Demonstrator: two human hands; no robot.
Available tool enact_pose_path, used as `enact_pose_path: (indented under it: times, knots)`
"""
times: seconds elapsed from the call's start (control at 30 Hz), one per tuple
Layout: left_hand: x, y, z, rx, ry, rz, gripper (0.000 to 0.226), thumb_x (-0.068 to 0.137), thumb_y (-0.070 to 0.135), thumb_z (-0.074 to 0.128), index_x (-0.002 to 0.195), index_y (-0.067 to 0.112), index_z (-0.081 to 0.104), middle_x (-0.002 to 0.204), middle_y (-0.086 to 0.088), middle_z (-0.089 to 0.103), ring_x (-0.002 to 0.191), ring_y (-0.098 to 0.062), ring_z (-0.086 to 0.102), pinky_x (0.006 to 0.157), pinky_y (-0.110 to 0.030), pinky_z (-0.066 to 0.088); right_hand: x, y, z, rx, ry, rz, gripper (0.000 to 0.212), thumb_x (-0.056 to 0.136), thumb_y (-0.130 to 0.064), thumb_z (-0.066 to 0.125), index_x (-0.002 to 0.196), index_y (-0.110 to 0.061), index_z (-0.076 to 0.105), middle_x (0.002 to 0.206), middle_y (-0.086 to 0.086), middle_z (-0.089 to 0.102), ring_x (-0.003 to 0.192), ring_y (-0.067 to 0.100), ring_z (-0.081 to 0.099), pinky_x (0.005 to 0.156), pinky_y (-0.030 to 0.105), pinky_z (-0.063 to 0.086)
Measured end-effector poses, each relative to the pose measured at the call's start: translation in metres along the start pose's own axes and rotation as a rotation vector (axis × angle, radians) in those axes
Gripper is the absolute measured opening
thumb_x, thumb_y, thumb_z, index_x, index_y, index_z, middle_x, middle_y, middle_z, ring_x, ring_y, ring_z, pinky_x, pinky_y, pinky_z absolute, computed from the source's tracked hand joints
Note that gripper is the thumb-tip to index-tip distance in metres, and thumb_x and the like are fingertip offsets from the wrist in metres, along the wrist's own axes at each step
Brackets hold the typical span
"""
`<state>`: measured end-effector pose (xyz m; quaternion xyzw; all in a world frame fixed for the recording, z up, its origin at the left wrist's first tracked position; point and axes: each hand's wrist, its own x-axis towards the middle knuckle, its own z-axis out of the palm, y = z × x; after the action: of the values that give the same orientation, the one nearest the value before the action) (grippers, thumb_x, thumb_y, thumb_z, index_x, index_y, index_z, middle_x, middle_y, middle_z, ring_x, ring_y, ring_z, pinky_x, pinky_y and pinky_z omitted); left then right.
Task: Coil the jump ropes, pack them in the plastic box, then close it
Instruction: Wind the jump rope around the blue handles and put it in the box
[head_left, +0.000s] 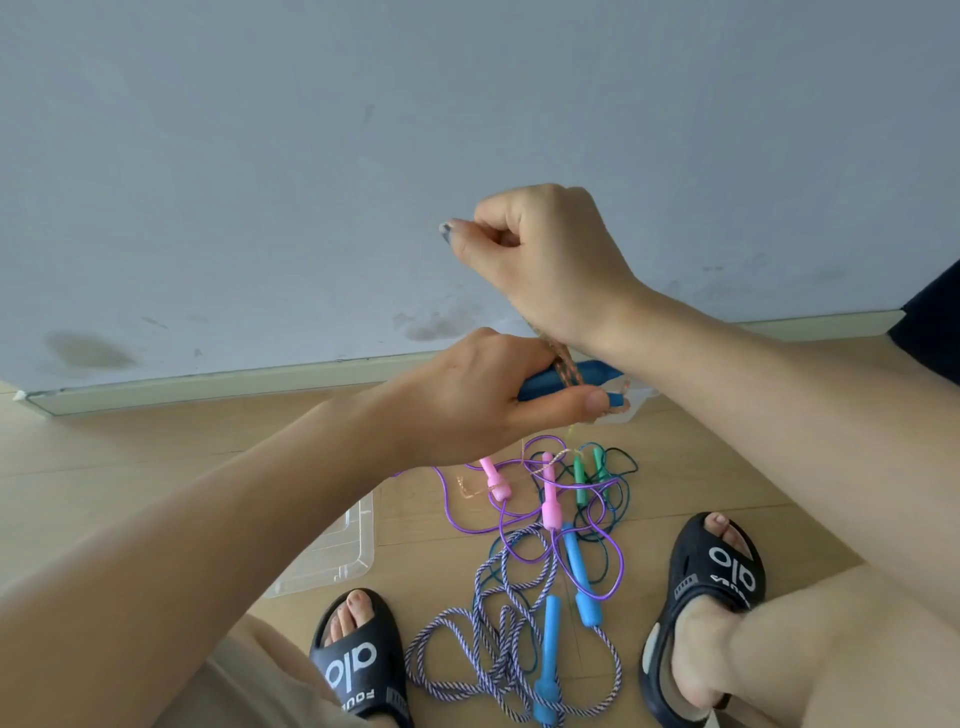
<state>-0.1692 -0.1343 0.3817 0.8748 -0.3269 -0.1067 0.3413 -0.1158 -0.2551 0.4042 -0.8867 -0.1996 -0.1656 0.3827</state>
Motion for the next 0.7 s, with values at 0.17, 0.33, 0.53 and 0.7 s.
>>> enact_pose_path:
  times: [0.17, 0.33, 0.53, 0.7]
  knots:
    - [-0.004, 0.0, -0.011, -0.089, 0.061, -0.04, 0.031, 0.092, 0.044, 0.057, 0.062, 0.036, 0.054, 0.057, -0.005, 0.055, 0.048, -0.007, 0.039, 0.052, -0.028, 0.037, 0.005, 0.03, -0.001, -0.076, -0.163, 0.228, 0.056, 0.093, -0.035, 0.06, 0.055, -0.018, 0.023, 0.052, -0.001, 0.019, 0.052, 0.014, 0.018, 0.051, 0.033, 0.019]
    - [-0.006, -0.006, -0.029, -0.26, 0.307, -0.196, 0.038, 0.098, 0.041, 0.05, 0.064, 0.024, 0.051, 0.052, 0.006, 0.055, 0.045, -0.012, 0.043, 0.049, -0.025, 0.037, -0.014, 0.035, 0.019, 0.287, -0.39, 0.561, 0.029, 0.089, -0.016, 0.048, 0.061, -0.017, 0.041, 0.052, 0.001, 0.034, 0.045, 0.013, 0.028, 0.044, 0.023, 0.022]
    - [0.003, -0.034, -0.042, -0.535, 0.355, -0.382, 0.029, 0.099, 0.047, 0.05, 0.099, 0.017, 0.053, 0.064, -0.005, 0.056, 0.045, -0.017, 0.038, 0.045, -0.024, 0.033, -0.027, 0.03, 0.01, 0.289, -0.389, 0.618, 0.048, 0.103, -0.039, 0.035, 0.067, -0.013, 0.055, 0.037, -0.01, 0.041, 0.036, 0.012, 0.032, 0.04, 0.021, 0.027]
    - [0.009, -0.046, -0.039, -0.641, 0.269, -0.468, 0.026, 0.104, 0.041, 0.043, 0.104, 0.019, 0.057, 0.071, -0.007, 0.051, 0.049, -0.016, 0.035, 0.047, -0.024, 0.031, -0.035, 0.022, 0.001, 0.062, -0.389, 0.469, 0.051, 0.103, -0.039, 0.036, 0.069, -0.012, 0.061, 0.053, -0.001, 0.051, 0.047, 0.018, 0.045, 0.048, 0.026, 0.034]
